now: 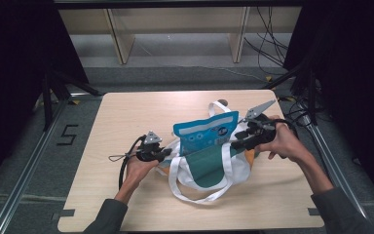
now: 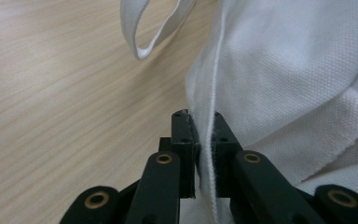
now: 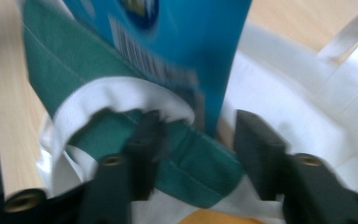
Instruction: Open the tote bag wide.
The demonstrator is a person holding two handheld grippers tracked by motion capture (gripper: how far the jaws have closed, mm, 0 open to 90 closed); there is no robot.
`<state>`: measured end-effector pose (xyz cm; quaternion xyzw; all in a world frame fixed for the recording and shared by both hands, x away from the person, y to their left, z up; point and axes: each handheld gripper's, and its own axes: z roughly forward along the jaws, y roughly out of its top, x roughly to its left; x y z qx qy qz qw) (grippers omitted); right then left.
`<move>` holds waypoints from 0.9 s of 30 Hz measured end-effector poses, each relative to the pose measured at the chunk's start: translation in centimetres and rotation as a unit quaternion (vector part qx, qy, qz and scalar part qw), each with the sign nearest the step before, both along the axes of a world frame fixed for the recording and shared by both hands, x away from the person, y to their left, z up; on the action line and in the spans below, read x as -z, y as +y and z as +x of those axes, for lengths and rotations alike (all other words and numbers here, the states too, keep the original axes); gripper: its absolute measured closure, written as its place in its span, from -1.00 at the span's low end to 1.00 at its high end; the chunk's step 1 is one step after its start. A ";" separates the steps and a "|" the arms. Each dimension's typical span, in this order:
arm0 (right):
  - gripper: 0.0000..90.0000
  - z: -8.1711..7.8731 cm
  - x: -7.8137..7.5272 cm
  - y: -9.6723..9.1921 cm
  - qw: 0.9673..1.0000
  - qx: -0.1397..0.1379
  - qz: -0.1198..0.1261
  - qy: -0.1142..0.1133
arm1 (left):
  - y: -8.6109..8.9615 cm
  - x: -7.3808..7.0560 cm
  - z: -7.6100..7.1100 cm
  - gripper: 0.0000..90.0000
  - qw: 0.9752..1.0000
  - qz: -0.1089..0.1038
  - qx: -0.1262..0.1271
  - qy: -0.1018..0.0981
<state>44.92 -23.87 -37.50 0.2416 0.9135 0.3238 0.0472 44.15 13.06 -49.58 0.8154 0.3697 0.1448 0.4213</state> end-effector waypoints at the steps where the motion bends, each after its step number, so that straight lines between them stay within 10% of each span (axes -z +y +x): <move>1: 0.58 -0.2 0.7 -0.1 1.000 0.002 -0.015 -0.015 | 0.0 0.0 0.0 0.86 1.000 -0.002 0.003 0.002; 3: 0.99 -0.5 2.3 -0.3 1.000 -0.008 -0.010 0.005 | 0.0 -0.1 0.0 0.87 1.000 0.001 0.004 0.002; 8: 1.00 -1.7 6.2 -0.8 0.999 0.027 0.009 0.027 | -0.1 0.0 -0.1 0.88 1.000 -0.004 -0.002 0.000; 15: 1.00 -2.6 12.5 -1.4 0.998 0.066 0.001 -0.008 | -0.3 0.6 0.1 0.89 1.000 0.016 0.000 0.006; 22: 1.00 -2.4 12.4 -1.5 0.996 0.083 0.019 0.004 | -0.5 1.7 0.3 0.90 1.000 0.007 -0.020 0.018; 27: 0.84 -3.6 8.0 -2.0 0.994 0.094 0.049 -0.034 | -0.5 1.4 0.2 0.90 1.000 0.008 -0.016 0.020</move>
